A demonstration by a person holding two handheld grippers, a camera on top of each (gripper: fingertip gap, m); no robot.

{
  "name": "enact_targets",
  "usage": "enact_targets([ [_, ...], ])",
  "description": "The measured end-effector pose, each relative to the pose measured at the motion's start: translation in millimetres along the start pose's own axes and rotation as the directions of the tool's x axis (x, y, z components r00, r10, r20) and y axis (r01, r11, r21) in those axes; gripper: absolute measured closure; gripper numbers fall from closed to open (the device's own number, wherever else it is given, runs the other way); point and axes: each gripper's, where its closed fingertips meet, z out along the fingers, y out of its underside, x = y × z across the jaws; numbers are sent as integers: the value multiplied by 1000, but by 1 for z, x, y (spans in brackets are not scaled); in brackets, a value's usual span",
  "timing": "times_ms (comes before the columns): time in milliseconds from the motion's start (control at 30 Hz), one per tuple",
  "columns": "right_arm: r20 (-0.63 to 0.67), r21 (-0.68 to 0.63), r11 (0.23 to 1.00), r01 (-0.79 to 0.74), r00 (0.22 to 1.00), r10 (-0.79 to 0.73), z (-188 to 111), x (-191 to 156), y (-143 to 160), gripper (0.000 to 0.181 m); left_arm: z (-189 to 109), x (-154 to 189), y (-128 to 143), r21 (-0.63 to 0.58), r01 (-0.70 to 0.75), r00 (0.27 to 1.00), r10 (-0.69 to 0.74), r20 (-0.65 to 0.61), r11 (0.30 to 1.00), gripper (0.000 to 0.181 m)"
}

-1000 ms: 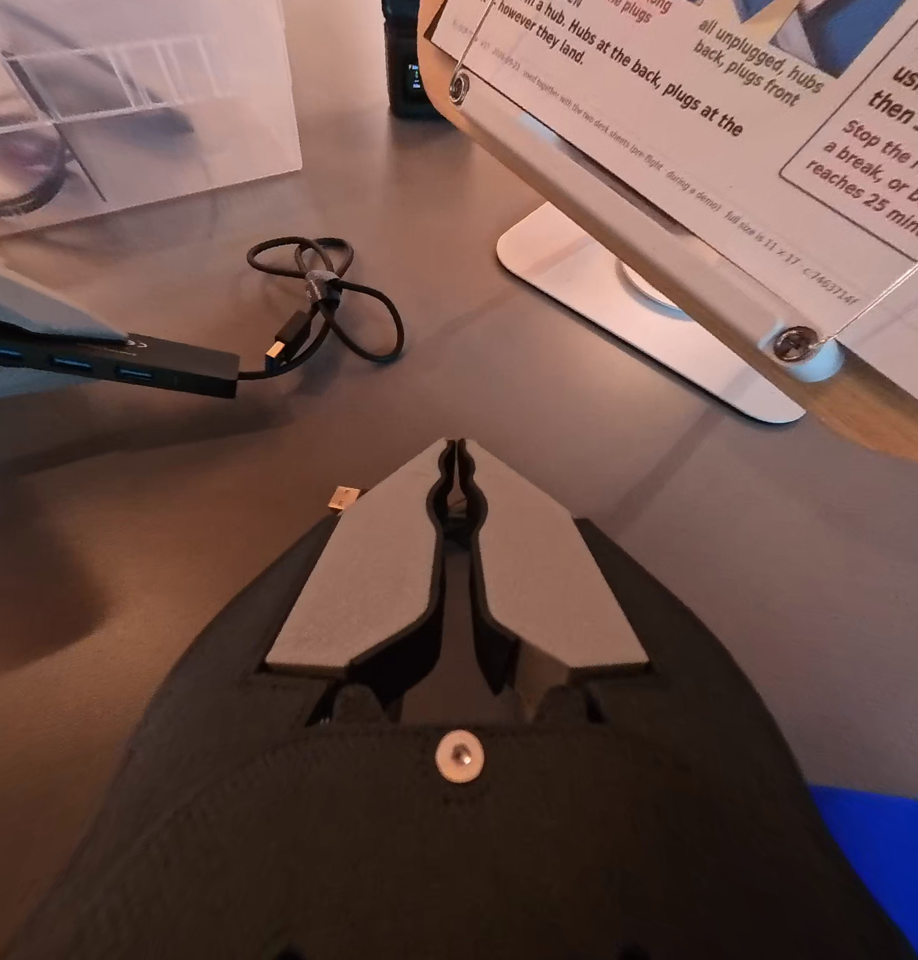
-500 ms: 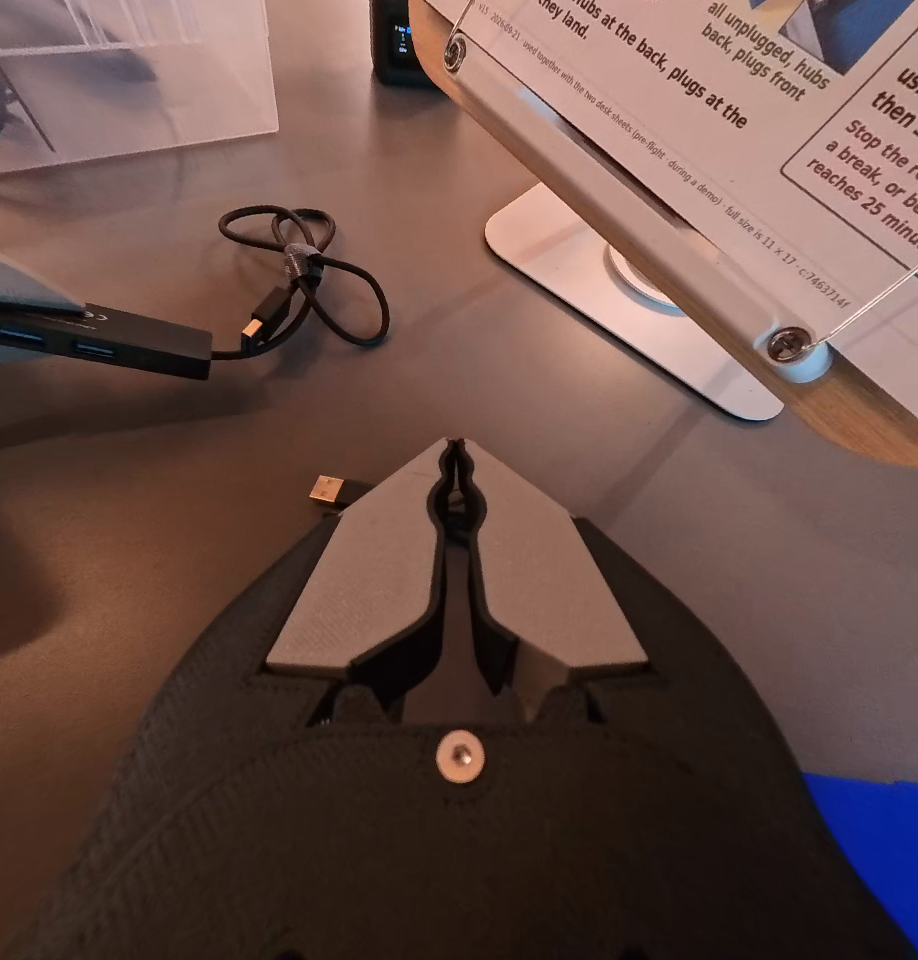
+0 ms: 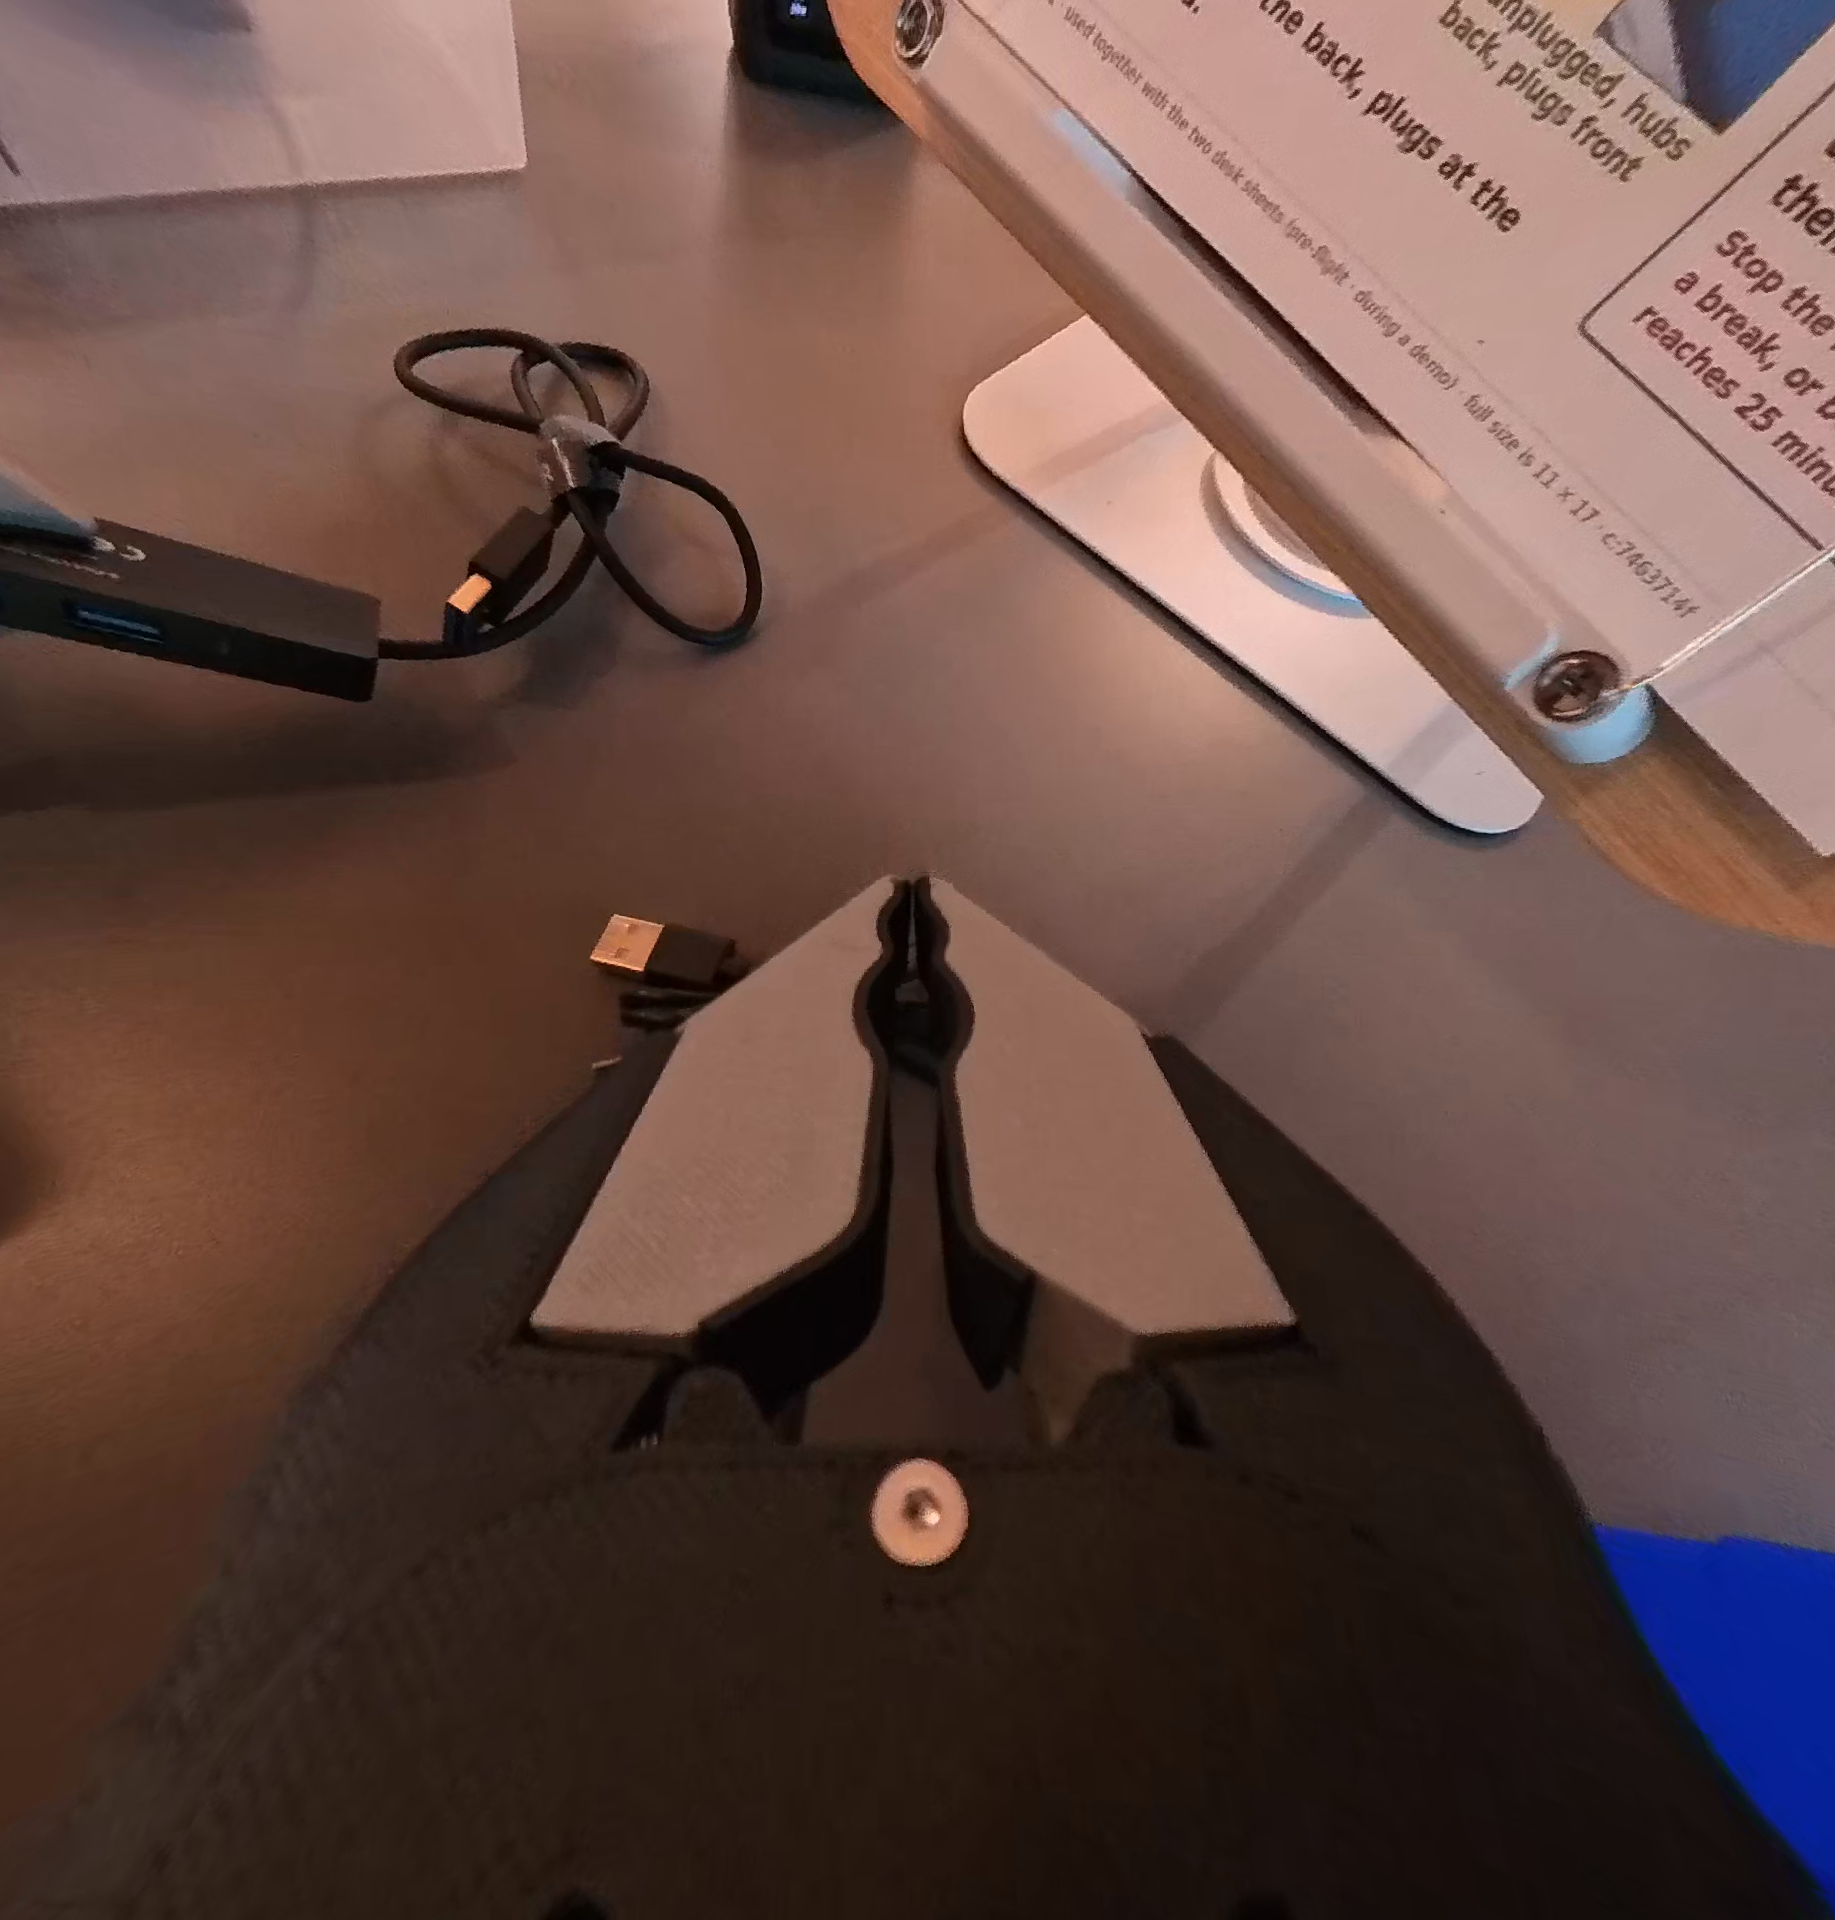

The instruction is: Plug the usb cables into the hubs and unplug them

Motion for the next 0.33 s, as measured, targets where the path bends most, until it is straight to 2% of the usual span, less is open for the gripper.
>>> enact_targets([
  [333, 31, -116, 992, 46, 999, -43, 12, -8, 21, 177, 0, 0, 0, 1, -3, 1000, 3, 1, 1000, 173],
])
